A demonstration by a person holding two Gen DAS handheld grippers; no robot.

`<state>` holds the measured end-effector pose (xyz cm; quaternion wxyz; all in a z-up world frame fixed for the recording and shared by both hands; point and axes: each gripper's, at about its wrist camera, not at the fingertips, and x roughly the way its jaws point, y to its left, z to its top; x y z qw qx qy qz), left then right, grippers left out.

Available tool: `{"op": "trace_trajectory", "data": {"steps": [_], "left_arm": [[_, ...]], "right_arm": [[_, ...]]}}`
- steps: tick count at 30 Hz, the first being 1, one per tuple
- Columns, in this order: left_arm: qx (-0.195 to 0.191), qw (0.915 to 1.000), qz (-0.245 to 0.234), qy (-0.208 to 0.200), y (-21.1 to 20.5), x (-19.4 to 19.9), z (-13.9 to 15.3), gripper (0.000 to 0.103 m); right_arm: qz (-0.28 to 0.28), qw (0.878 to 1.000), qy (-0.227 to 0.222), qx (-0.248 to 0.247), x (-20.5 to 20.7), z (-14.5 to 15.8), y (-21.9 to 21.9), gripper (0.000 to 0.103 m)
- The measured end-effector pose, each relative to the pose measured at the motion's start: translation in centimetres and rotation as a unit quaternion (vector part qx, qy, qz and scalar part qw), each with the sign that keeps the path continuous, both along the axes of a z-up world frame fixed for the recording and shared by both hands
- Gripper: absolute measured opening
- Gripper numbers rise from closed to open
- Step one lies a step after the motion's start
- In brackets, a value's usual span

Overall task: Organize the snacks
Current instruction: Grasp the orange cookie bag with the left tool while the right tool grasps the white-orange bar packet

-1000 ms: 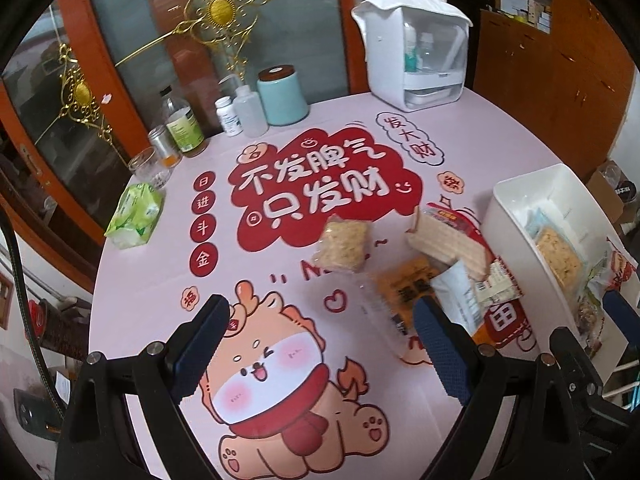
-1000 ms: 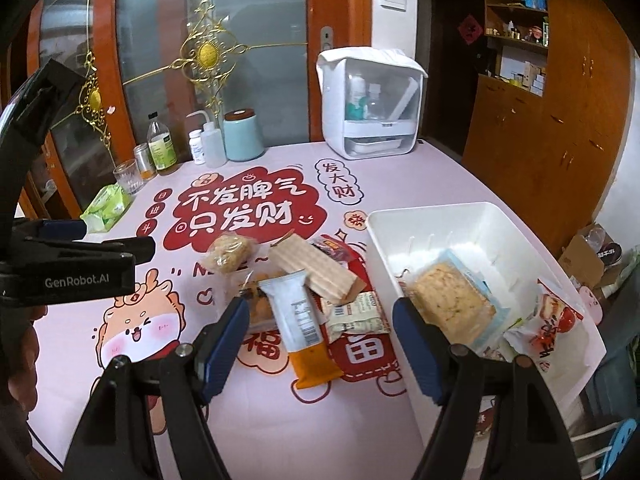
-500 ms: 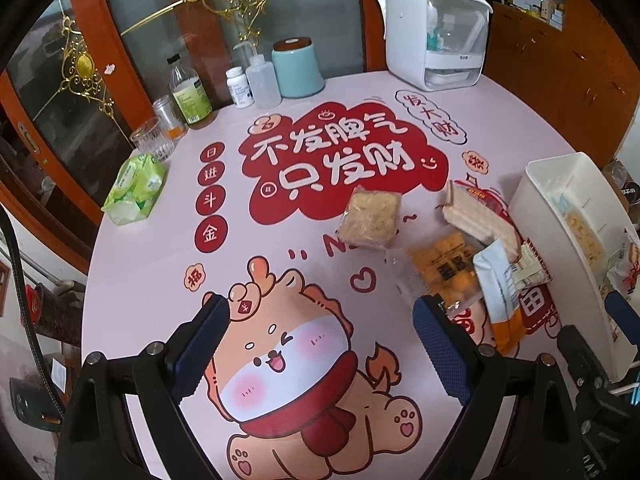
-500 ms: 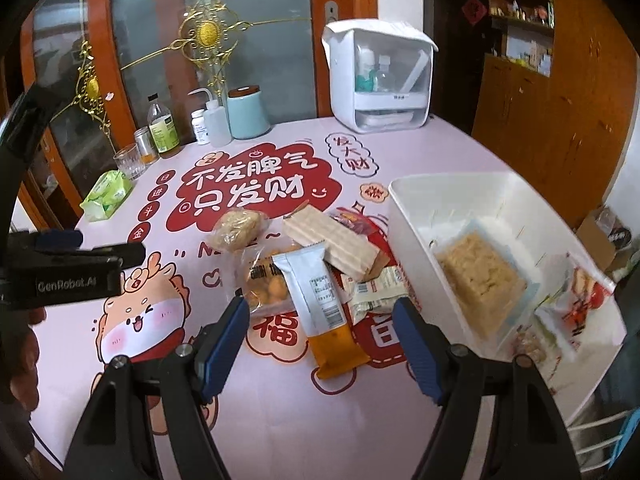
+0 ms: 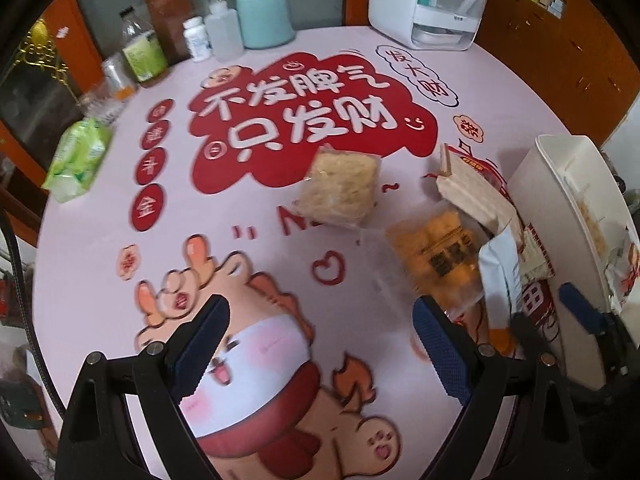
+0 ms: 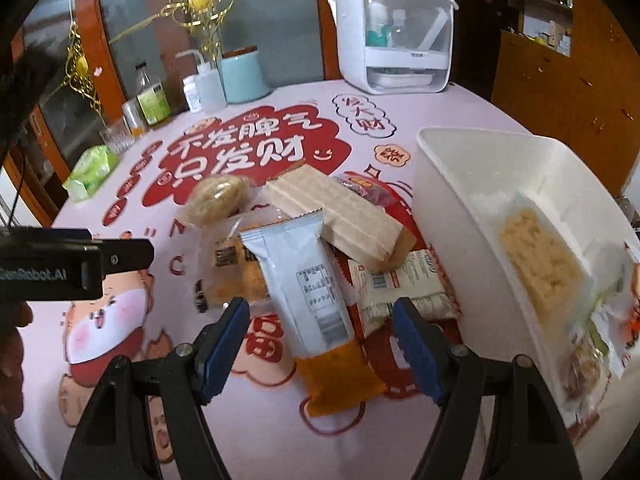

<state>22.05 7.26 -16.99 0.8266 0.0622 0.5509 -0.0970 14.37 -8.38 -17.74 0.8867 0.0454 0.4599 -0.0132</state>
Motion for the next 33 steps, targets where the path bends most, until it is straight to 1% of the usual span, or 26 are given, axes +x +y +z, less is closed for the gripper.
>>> {"op": "trace_trajectory", "data": {"steps": [4, 6, 8, 9, 10, 11, 12, 13, 16, 19, 23, 26, 29, 31, 33], "left_arm": [[-0.001, 0.9998, -0.01, 0.014, -1.4, 1.3, -1.1, 0.092], [0.0, 0.9997, -0.015, 0.02, -2.0, 1.7, -1.5, 0.092], [0.001, 0.9995, -0.021, 0.022, -2.5, 2.0, -1.8, 0.092], [0.002, 0.9995, -0.024, 0.023, -2.8, 2.0, -1.9, 0.092], [0.003, 0.9994, -0.027, 0.023, -3.1, 2.1, -2.0, 0.092], [0.003, 0.9993, -0.031, 0.023, -3.3, 2.1, -2.0, 0.092], [0.004, 0.9991, -0.036, 0.024, -3.7, 2.1, -2.1, 0.092], [0.004, 0.9989, -0.039, 0.025, -3.8, 2.1, -2.2, 0.092], [0.003, 0.9983, -0.051, 0.03, -4.5, 2.2, -2.3, 0.092], [0.002, 0.9978, -0.056, 0.035, -5.1, 2.4, -2.5, 0.092], [0.0, 0.9974, -0.06, 0.039, -5.9, 2.7, -2.8, 0.092], [0.006, 0.9965, -0.073, 0.042, -7.0, 2.8, -3.0, 0.092], [0.02, 0.9934, -0.107, 0.036, -8.4, 2.8, -3.0, 0.092], [0.034, 0.9891, -0.141, 0.027, -9.4, 2.6, -2.9, 0.092], [0.039, 0.9806, -0.191, 0.019, -10.5, 2.4, -2.6, 0.092]], "right_arm": [[0.012, 1.0, 0.014, -0.017, 1.3, -1.4, 0.4, 0.075], [0.017, 1.0, 0.004, -0.011, 1.4, -1.5, 0.4, 0.075], [0.018, 1.0, 0.003, -0.007, 1.4, -1.7, 0.2, 0.074], [0.021, 1.0, 0.002, 0.001, 1.3, -1.7, 0.1, 0.069], [0.027, 1.0, 0.003, 0.016, 1.3, -1.8, -0.1, 0.057], [0.033, 0.999, 0.005, 0.038, 1.2, -1.8, -0.4, 0.051], [0.032, 0.998, 0.007, 0.047, 1.2, -1.8, -0.6, 0.046], [0.029, 0.999, 0.008, 0.044, 1.0, -1.7, -0.6, 0.045], [0.022, 0.999, 0.014, 0.042, 0.2, -1.8, -0.9, 0.043], [0.01, 0.999, 0.02, 0.048, -1.2, -1.8, -1.4, 0.043], [0.013, 0.999, 0.024, 0.047, -3.0, -1.6, -1.5, 0.043], [0.016, 0.998, 0.029, 0.051, -3.8, -1.6, -1.6, 0.043], [0.014, 0.998, 0.031, 0.058, -4.2, -1.6, -1.8, 0.043], [0.013, 0.998, 0.032, 0.062, -4.4, -1.5, -2.0, 0.043], [0.011, 0.997, 0.03, 0.067, -4.7, -1.3, -2.2, 0.043]]}}
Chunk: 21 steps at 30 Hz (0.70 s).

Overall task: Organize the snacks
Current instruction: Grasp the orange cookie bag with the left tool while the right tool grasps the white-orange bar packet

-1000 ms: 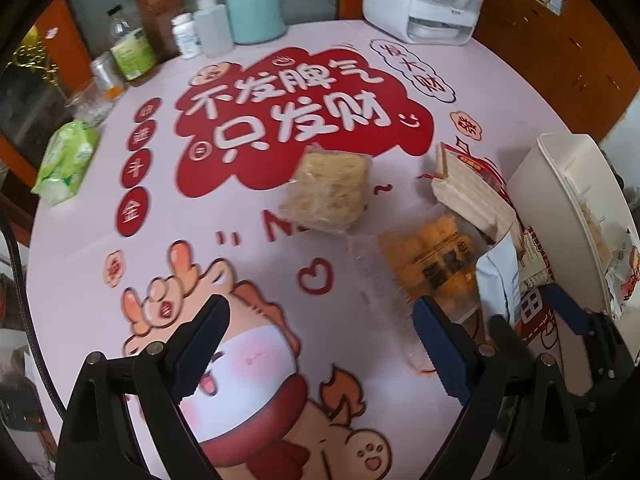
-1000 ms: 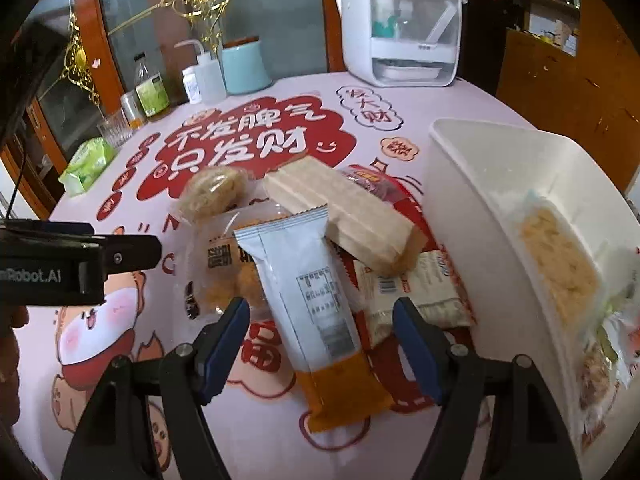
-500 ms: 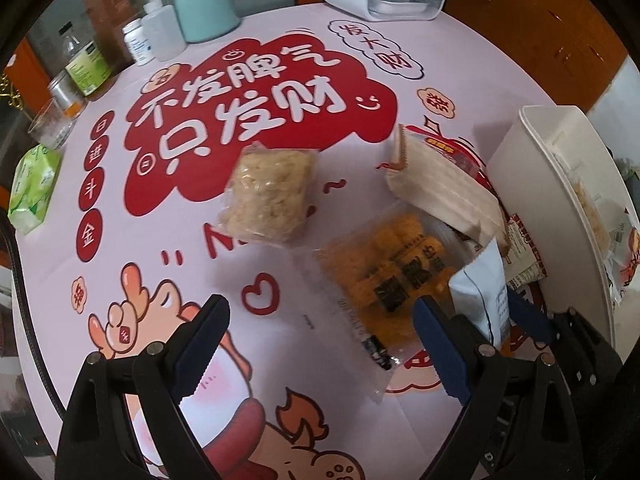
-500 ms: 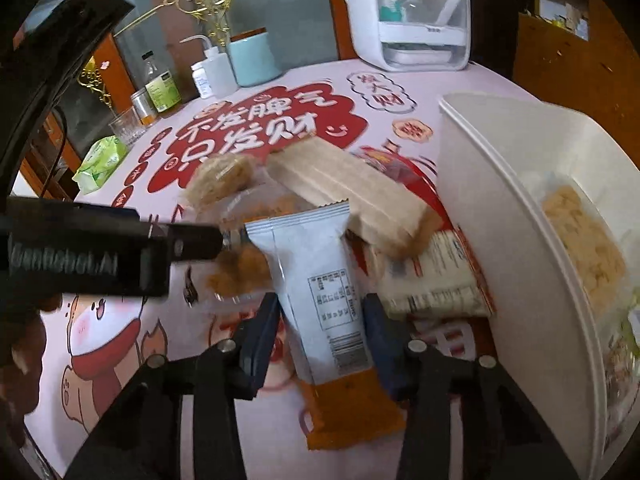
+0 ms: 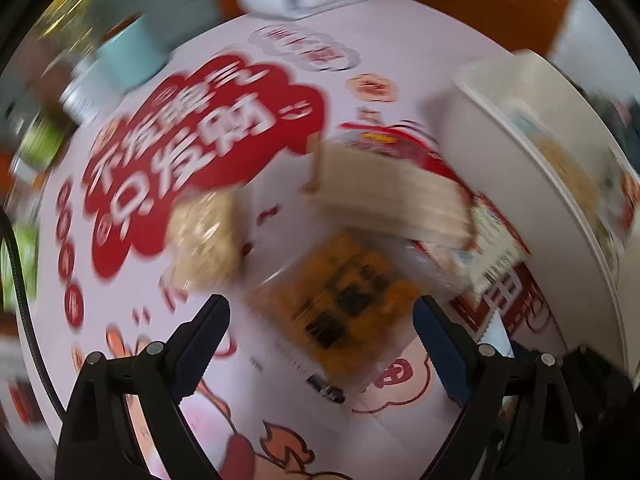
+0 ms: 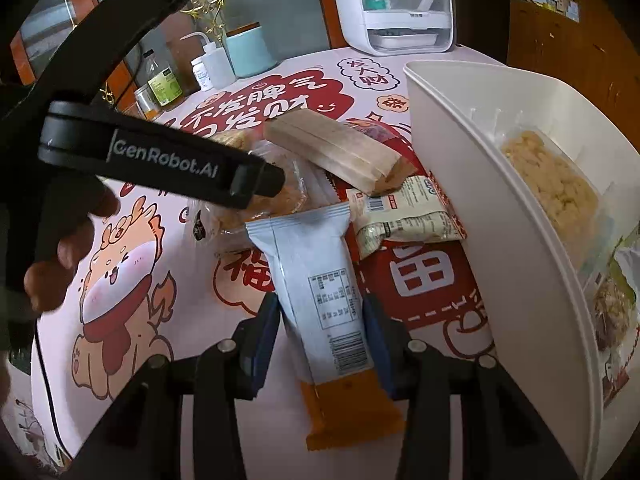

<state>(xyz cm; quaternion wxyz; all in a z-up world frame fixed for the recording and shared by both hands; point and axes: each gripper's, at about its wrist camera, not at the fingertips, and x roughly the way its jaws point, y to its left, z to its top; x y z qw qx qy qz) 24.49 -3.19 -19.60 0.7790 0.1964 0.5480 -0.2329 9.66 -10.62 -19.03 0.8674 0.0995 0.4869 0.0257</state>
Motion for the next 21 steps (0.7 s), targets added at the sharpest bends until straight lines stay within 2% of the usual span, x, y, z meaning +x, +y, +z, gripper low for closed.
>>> {"op": "trace_trajectory", "data": {"steps": [5, 9, 13, 16, 21], "left_arm": [[0.015, 0.9944, -0.105, 0.001, -1.7, 0.0, 0.0, 0.092], [0.027, 0.9853, -0.166, 0.029, -2.4, 0.1, -1.1, 0.092], [0.051, 0.9794, -0.191, 0.042, -2.9, 0.1, -2.4, 0.092], [0.069, 0.9753, -0.208, 0.032, -3.1, -0.1, -2.9, 0.092], [0.102, 0.9694, -0.222, 0.017, -3.6, -0.1, -4.0, 0.094]], "right_arm": [[-0.006, 1.0, -0.007, 0.008, -0.9, 0.6, -0.3, 0.043], [-0.011, 1.0, -0.003, 0.011, -1.1, 0.5, -0.5, 0.043], [-0.036, 0.999, 0.005, 0.005, -0.7, 0.2, -1.1, 0.043], [-0.064, 0.998, 0.015, 0.003, -0.1, -0.2, -1.9, 0.043], [-0.08, 0.997, 0.012, 0.012, 0.3, -0.3, -2.7, 0.043]]}}
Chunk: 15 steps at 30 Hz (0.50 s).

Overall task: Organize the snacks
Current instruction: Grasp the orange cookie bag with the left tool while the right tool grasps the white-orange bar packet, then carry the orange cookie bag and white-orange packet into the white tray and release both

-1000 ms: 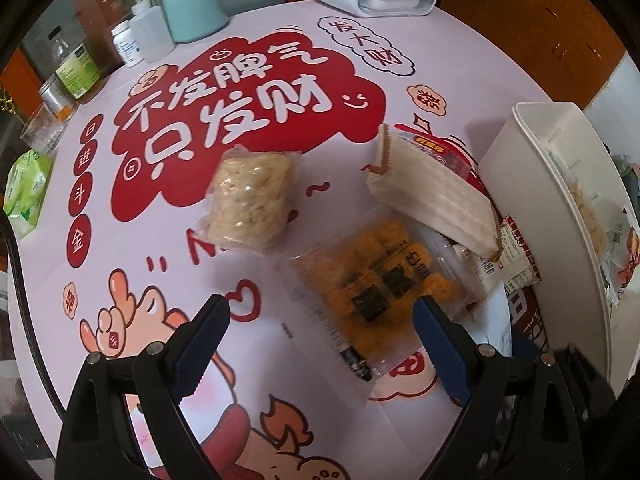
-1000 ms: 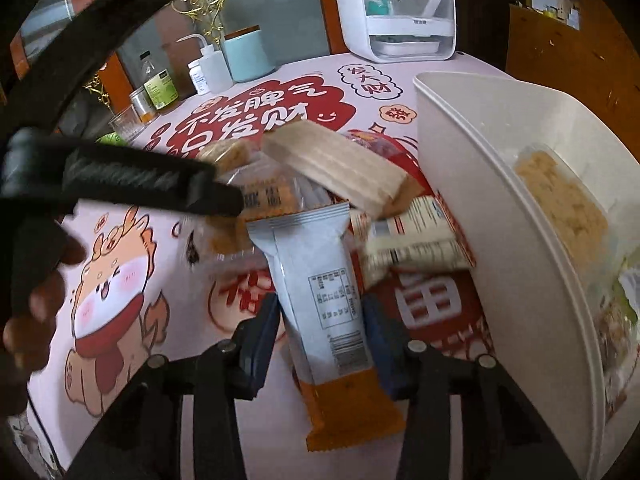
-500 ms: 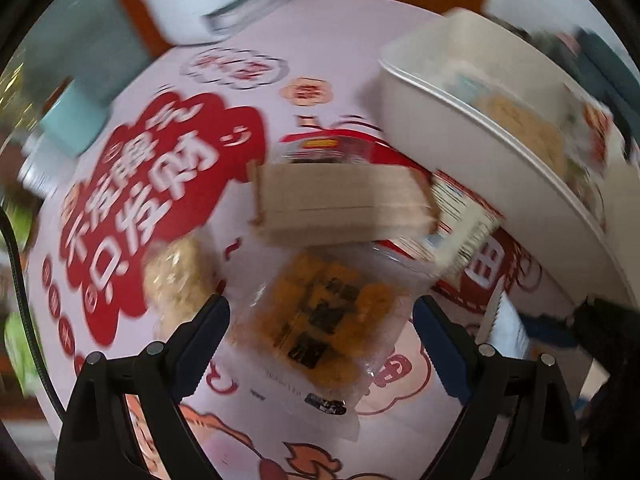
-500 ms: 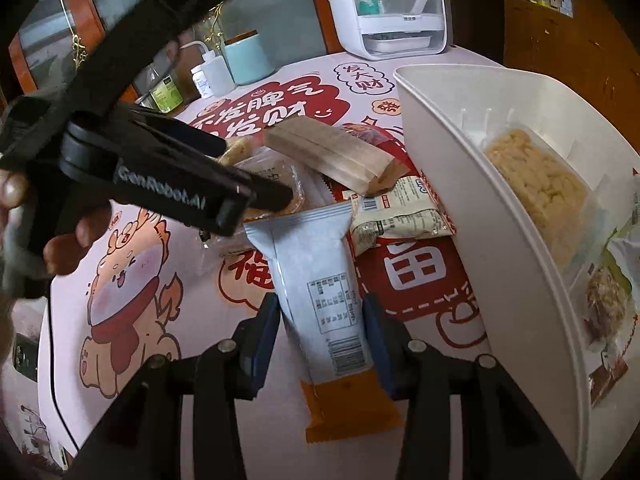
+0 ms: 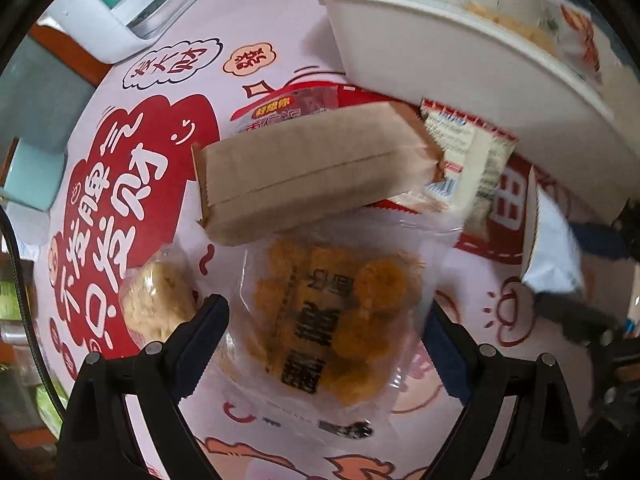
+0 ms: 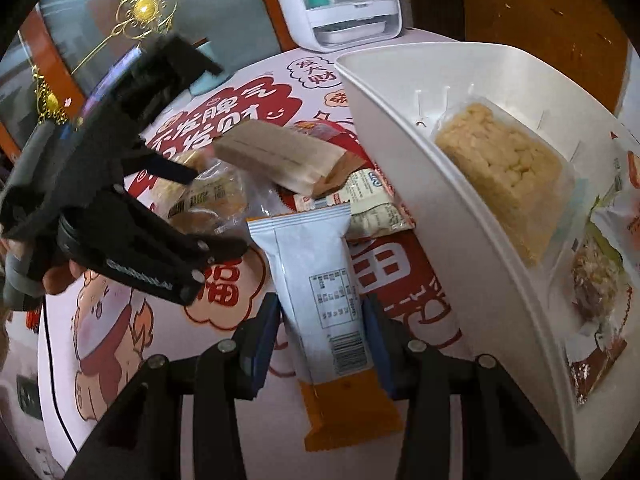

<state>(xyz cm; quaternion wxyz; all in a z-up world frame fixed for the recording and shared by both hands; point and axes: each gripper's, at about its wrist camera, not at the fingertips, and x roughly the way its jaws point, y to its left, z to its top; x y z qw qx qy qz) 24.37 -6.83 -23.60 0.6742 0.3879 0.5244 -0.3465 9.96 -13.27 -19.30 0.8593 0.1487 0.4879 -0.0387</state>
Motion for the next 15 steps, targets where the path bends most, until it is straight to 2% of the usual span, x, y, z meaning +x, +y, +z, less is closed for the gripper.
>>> {"op": "trace_trajectory", "data": {"steps": [2, 3, 6, 9, 15], "left_arm": [[0.011, 0.9998, 0.003, 0.013, -0.1, 0.4, -0.8, 0.095], [0.013, 0.9997, 0.007, 0.021, -0.2, 1.1, -1.3, 0.098], [0.005, 0.9991, 0.022, 0.035, 0.0, 1.9, -1.5, 0.098], [-0.004, 0.9989, 0.029, 0.038, 0.5, 1.7, -1.1, 0.088], [0.002, 0.9977, 0.065, 0.019, 2.1, 0.2, -0.2, 0.079]], "right_arm": [[-0.001, 1.0, -0.002, 0.0, 0.1, 0.0, 0.0, 0.043], [-0.002, 1.0, -0.002, 0.0, 0.1, 0.0, 0.0, 0.043], [-0.005, 1.0, -0.002, 0.003, 0.2, -0.1, -0.1, 0.043], [-0.007, 1.0, -0.003, 0.005, 0.1, 0.0, -0.2, 0.043], [-0.003, 1.0, -0.006, 0.009, -0.1, 0.1, -0.3, 0.043]]}}
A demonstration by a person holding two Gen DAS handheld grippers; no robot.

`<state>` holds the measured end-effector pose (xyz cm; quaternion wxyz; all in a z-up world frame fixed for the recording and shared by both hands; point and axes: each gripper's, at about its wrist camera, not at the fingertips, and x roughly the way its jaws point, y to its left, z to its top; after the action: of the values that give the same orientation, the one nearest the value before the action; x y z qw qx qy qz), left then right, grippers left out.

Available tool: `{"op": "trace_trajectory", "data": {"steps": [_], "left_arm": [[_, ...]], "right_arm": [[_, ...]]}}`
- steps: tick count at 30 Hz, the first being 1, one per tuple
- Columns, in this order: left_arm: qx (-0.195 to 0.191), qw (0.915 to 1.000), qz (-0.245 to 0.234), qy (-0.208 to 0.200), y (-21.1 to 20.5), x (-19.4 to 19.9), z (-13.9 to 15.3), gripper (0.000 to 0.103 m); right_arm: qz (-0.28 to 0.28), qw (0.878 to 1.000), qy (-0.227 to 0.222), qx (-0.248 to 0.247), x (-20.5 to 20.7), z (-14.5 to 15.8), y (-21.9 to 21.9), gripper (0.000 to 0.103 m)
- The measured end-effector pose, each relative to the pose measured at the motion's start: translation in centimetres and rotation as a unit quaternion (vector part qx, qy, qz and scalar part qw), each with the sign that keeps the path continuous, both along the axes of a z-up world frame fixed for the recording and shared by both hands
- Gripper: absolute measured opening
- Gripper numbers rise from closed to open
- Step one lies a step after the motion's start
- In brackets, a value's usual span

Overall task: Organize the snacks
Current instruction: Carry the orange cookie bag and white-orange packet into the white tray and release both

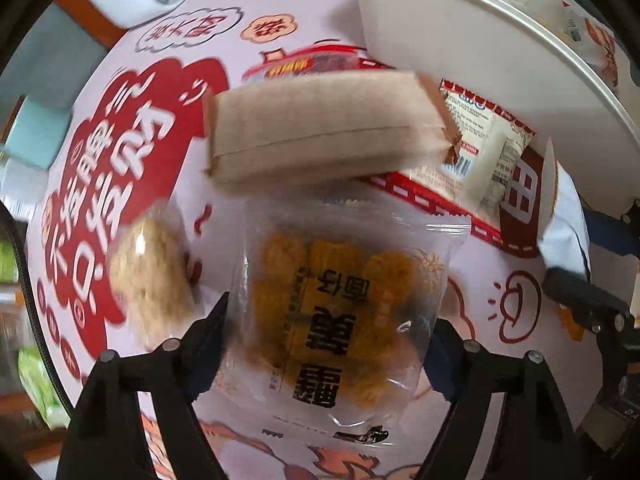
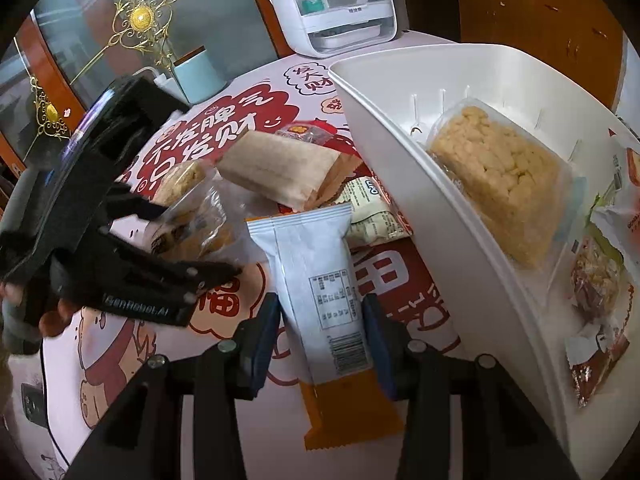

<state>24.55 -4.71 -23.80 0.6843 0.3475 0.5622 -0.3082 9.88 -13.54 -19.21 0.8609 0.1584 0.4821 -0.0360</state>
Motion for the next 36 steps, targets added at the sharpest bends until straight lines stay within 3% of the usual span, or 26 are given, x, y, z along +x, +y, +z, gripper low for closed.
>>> {"op": "trace_trajectory", "data": {"steps": [5, 15, 19, 28, 36], "left_arm": [[0.003, 0.9992, 0.041, 0.002, 2.0, -2.4, 0.6, 0.071], [-0.035, 0.9924, 0.118, 0.001, 4.1, -7.3, 4.5, 0.07], [-0.055, 0.9901, 0.129, 0.007, 3.6, -8.5, 6.5, 0.07], [-0.09, 0.9861, 0.136, -0.032, 1.1, -8.3, 11.5, 0.07], [-0.123, 0.9816, 0.127, -0.071, -3.6, -8.7, 15.7, 0.07]], "right_arm": [[0.011, 1.0, -0.006, 0.006, -0.3, 0.5, 0.5, 0.042], [0.031, 0.999, -0.035, 0.008, -1.5, 3.1, 0.6, 0.042], [0.034, 0.998, -0.052, 0.008, -2.0, 4.6, 0.2, 0.041], [0.029, 0.995, -0.097, 0.011, -3.1, 8.9, -2.4, 0.04], [-0.003, 0.992, -0.123, 0.014, -3.5, 11.6, -7.1, 0.038]]}}
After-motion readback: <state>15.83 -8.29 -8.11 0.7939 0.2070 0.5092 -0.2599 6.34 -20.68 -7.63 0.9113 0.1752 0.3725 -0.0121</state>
